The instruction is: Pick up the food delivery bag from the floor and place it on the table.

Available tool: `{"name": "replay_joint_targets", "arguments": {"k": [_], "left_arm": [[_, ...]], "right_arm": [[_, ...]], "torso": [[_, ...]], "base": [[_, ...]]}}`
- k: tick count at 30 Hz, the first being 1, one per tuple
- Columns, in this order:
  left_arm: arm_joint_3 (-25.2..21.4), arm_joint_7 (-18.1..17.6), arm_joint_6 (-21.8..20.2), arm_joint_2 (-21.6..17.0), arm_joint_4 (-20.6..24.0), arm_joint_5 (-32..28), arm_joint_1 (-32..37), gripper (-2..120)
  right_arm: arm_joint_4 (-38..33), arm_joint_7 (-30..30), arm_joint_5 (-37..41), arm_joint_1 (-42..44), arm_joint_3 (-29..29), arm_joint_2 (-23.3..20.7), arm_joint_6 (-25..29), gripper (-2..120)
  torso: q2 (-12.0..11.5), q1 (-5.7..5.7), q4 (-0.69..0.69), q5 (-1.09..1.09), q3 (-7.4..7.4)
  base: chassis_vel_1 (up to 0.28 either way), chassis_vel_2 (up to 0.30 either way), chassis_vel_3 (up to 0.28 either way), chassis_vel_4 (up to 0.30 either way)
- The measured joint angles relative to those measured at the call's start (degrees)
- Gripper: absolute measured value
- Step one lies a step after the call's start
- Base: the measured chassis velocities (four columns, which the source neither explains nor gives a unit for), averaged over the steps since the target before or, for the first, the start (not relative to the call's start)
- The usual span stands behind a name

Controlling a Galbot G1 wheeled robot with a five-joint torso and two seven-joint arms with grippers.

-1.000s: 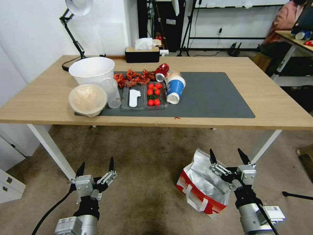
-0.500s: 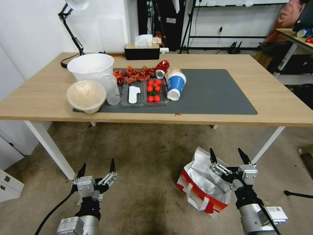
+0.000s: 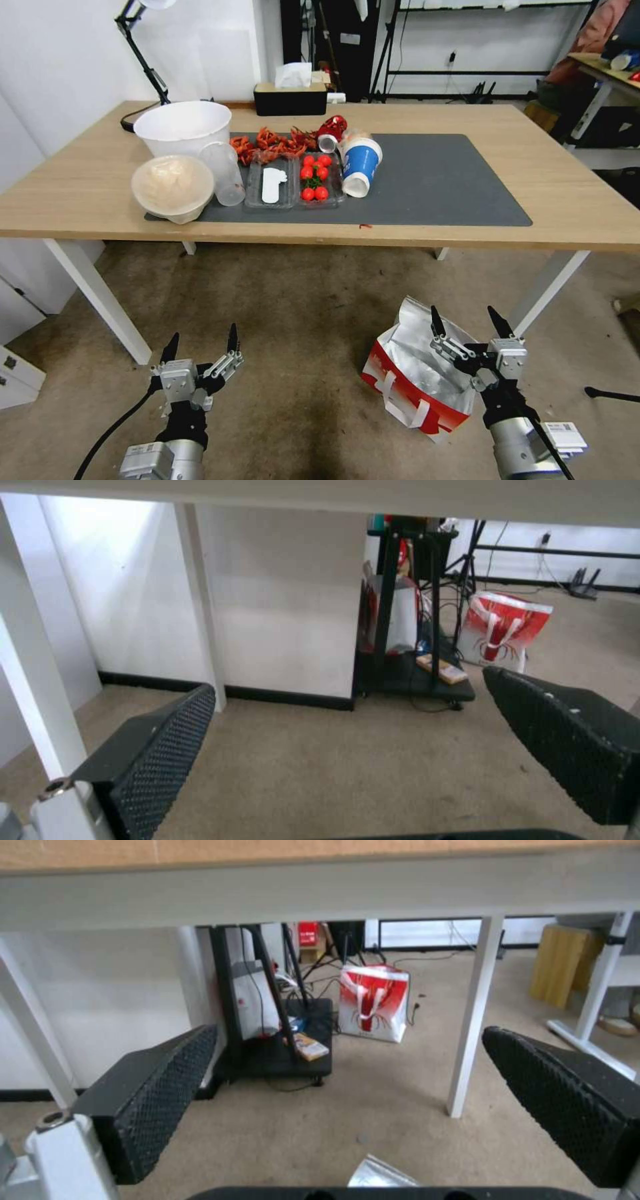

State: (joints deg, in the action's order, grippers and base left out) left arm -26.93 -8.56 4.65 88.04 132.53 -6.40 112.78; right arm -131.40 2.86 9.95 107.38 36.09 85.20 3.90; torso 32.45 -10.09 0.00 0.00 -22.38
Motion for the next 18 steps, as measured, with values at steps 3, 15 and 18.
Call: {"name": "replay_joint_targets", "arguments": {"k": [3,15,18], "left_arm": [[0.03,0.00,0.04,0.00,-0.23,-0.02,-0.03,100],[0.06,0.09,0.15,-0.32,-0.62,-0.80,-0.53,100],[0.06,0.25,0.12,-0.40,-0.47,-0.86,-0.51,100]], "right_arm": [[0.08,-0.01,0.02,0.05,-0.11,0.18,-0.03,100],[0.09,-0.04,-0.05,0.13,-0.28,0.48,-0.31,100],[-0.11,-0.03,-0.09,0.25,-0.24,0.54,-0.31,100]], "torso": [[-0.51,0.22,0.00,0.00,0.28],[-3.43,1.30,0.00,0.00,2.16],[-4.38,1.65,0.00,0.00,2.76]], "base": [[0.000,0.000,0.000,0.000],[0.000,0.000,0.000,0.000],[0.000,0.000,0.000,0.000]]}}
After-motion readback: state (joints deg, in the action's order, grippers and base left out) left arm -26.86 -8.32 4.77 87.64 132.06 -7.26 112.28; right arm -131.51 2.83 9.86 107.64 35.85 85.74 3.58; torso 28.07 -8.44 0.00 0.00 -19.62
